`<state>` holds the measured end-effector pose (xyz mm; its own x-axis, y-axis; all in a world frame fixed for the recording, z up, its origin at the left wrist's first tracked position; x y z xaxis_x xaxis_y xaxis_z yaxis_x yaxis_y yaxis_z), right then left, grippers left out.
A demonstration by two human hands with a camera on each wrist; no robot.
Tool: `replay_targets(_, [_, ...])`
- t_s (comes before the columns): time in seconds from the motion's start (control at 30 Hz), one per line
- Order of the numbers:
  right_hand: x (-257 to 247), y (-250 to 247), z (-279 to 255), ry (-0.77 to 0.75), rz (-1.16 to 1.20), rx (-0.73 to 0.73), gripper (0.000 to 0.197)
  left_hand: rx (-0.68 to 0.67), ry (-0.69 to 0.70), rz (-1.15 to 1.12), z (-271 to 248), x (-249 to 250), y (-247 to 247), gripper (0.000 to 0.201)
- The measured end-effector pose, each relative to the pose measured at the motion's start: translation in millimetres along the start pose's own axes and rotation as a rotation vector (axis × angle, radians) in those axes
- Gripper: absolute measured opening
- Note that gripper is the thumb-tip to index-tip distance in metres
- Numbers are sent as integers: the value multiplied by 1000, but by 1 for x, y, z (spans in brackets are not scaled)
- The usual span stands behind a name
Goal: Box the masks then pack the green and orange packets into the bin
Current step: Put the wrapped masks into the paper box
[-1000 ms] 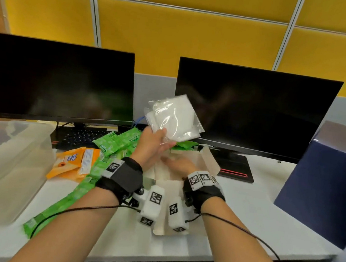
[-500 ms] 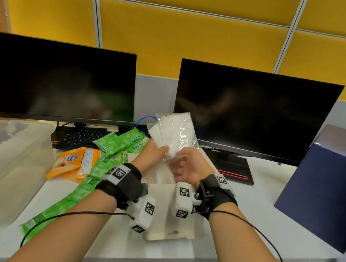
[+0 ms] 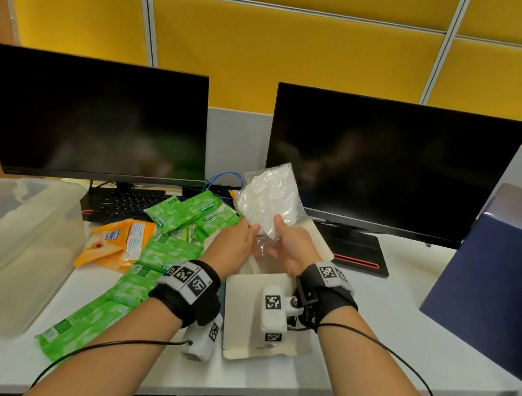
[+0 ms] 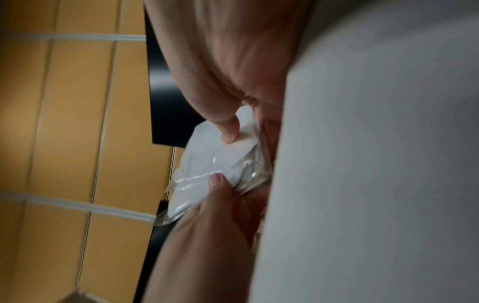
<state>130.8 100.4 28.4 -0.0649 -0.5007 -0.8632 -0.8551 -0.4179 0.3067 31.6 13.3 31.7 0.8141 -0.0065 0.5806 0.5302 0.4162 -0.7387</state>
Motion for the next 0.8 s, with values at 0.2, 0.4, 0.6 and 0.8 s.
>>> replay_targets(0.2, [-2, -6, 1, -281, -203, 298, 37, 25, -31, -28, 0, -3, -2, 30])
replay_targets(0.4, [-32, -28, -35, -595, -264, 411, 13, 93, -62, -93, 1, -8, 2, 27])
replay_targets(0.6, [-73, -46, -73, -692, -798, 530, 14, 198, -90, -132, -1, -4, 2, 25])
replay_targets(0.8, [-58, -21, -79, -576, -1395, 441, 19, 207, -134, -144, 1, -3, 5, 25])
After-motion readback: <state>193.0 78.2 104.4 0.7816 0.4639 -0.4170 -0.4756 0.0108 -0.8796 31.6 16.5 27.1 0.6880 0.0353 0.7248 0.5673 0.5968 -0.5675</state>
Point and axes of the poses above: each hand's wrist, its own z-axis towards the middle knuckle, its own y-axis out of the palm, x = y × z, the point moved 1 cm from there along z, towards the middle knuckle, and after that the axes turned 10 degrees about y, right-handed, at the moved point
